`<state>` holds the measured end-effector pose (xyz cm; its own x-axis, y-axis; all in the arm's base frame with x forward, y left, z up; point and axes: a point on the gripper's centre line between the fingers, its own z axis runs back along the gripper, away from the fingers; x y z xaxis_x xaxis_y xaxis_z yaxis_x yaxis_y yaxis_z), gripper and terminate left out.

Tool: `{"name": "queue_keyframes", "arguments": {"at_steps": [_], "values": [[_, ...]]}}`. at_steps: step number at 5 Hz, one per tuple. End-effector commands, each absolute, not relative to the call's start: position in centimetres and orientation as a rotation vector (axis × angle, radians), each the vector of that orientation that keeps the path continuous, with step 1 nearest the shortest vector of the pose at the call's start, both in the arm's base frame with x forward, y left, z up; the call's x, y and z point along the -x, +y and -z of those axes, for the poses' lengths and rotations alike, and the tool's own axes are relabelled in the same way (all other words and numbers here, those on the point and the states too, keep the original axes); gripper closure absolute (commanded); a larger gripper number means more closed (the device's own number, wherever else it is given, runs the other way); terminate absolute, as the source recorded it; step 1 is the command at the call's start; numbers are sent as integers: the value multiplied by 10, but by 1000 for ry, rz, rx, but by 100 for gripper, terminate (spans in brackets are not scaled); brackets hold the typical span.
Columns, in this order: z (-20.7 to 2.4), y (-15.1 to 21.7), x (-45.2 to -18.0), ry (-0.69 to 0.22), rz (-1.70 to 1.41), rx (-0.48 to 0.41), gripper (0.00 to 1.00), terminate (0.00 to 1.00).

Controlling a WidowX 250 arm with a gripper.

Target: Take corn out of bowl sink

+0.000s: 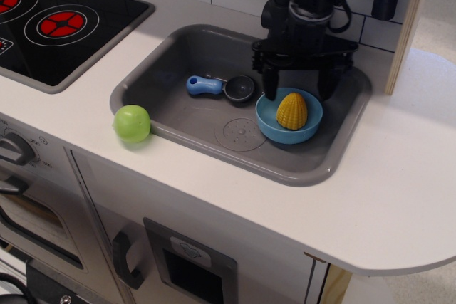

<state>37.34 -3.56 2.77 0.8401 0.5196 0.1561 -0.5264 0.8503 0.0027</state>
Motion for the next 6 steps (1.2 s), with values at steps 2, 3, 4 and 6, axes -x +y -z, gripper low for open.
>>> {"name": "queue_keyframes", "arguments": {"at_steps": [2, 3, 4, 6], "values": [[-27, -32, -387, -211, -666, -68, 0, 0], [-27, -27, -385, -222, -679, -67, 0, 0], [-29, -22, -384, -225, -683, -59, 0, 0], [-11, -22, -387, -225, -685, -89, 0, 0]]}}
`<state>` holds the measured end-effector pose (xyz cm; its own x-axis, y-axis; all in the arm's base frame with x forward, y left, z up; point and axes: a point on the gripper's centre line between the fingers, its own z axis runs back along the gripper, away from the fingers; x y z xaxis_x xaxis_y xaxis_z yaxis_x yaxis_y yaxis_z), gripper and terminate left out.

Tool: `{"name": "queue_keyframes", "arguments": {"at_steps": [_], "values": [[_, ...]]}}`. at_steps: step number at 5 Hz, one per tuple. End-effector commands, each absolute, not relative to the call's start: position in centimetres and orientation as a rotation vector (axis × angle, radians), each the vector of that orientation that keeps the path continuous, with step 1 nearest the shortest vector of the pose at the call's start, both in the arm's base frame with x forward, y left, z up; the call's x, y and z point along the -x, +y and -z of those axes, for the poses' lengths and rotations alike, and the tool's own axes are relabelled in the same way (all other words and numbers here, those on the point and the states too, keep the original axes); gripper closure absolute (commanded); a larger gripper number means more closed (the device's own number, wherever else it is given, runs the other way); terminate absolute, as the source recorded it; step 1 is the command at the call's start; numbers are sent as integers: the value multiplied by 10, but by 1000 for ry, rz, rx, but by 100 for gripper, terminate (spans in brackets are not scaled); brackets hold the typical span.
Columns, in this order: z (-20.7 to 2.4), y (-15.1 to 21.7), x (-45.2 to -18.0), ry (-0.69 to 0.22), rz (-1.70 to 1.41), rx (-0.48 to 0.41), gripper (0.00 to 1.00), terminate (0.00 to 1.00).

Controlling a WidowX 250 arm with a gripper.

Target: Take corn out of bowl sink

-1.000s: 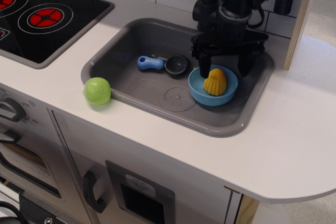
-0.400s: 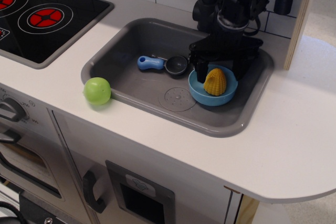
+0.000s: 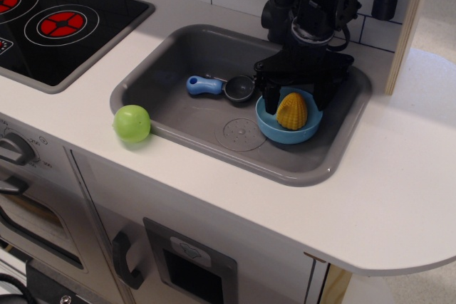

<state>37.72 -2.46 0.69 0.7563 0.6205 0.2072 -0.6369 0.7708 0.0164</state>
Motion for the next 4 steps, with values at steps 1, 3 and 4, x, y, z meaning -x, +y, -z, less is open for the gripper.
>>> {"name": "queue_keyframes", "arguments": {"at_steps": [1, 3, 4], "values": [[-4, -24, -389, -225, -687, -88, 0, 0], [-3, -25, -386, -244, -677, -77, 100, 0], [-10, -23, -386, -260, -670, -68, 100, 0]]}}
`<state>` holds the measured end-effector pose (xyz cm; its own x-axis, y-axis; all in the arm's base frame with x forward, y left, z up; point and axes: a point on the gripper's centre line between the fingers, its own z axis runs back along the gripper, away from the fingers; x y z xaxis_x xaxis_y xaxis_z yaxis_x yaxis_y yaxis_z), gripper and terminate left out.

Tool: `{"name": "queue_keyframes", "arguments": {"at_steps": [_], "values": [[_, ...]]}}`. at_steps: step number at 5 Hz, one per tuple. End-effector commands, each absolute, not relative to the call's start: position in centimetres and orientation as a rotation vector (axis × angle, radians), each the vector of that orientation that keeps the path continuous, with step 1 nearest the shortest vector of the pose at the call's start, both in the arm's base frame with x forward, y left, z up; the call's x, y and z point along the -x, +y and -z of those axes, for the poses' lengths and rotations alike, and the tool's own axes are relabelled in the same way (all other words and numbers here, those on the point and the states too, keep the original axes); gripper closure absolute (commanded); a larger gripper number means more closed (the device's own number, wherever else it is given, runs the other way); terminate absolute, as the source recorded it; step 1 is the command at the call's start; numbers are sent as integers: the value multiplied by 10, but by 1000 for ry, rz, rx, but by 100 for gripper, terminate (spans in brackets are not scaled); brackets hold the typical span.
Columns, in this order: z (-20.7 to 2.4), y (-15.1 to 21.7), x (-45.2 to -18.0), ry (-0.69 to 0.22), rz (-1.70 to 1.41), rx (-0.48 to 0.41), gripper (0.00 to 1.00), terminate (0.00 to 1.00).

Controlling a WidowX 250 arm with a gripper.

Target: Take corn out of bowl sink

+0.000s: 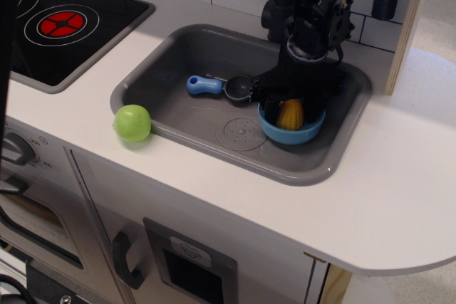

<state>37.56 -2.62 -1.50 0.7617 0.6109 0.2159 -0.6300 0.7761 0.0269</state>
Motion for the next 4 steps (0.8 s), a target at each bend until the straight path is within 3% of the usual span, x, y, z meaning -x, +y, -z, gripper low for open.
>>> {"name": "queue_keyframes", "arguments": {"at_steps": [1, 3, 4], "values": [[-21, -21, -389, -258, -657, -38, 100, 0], [-70, -20, -388, -301, -609, 77, 100, 0], [-77, -4, -379, -282, -603, 78, 100, 0]]}}
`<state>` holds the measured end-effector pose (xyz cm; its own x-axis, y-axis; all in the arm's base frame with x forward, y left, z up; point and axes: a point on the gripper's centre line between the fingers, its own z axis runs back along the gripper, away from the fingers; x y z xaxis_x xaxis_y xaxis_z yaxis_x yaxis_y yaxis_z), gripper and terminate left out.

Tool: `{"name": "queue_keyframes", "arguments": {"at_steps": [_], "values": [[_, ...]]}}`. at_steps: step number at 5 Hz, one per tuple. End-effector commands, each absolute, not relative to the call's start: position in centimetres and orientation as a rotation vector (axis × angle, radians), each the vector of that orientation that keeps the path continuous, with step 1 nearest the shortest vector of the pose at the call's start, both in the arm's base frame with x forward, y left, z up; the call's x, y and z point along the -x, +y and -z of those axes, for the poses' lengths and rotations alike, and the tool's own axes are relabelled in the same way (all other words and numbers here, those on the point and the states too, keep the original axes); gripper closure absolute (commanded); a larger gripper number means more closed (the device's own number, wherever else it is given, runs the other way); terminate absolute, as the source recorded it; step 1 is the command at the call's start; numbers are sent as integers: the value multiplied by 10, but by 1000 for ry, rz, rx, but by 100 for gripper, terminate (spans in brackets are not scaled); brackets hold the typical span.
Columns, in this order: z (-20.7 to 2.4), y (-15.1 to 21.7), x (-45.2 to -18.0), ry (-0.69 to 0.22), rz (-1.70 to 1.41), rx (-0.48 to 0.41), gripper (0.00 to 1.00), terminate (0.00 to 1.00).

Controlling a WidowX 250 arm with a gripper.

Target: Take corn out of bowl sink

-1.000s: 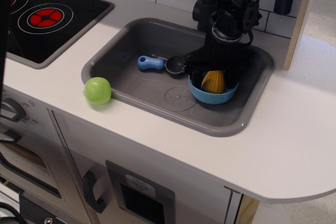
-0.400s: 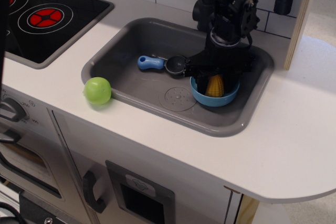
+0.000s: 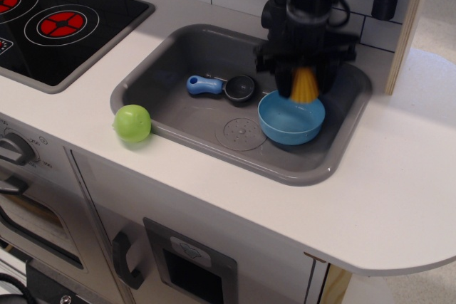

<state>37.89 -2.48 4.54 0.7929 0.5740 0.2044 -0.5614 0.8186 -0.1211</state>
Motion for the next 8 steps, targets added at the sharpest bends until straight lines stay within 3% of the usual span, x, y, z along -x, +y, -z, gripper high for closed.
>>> {"name": "queue_keyframes", "arguments": {"at_steps": [1, 2, 4, 8], "values": [[-66, 23, -361, -258, -503, 18, 100, 0], [-66, 54, -350, -265, -433, -5, 100, 0], [-39, 95, -350, -239, -367, -84, 100, 0], [-2, 94, -341, -220, -371, -124, 100, 0]]}}
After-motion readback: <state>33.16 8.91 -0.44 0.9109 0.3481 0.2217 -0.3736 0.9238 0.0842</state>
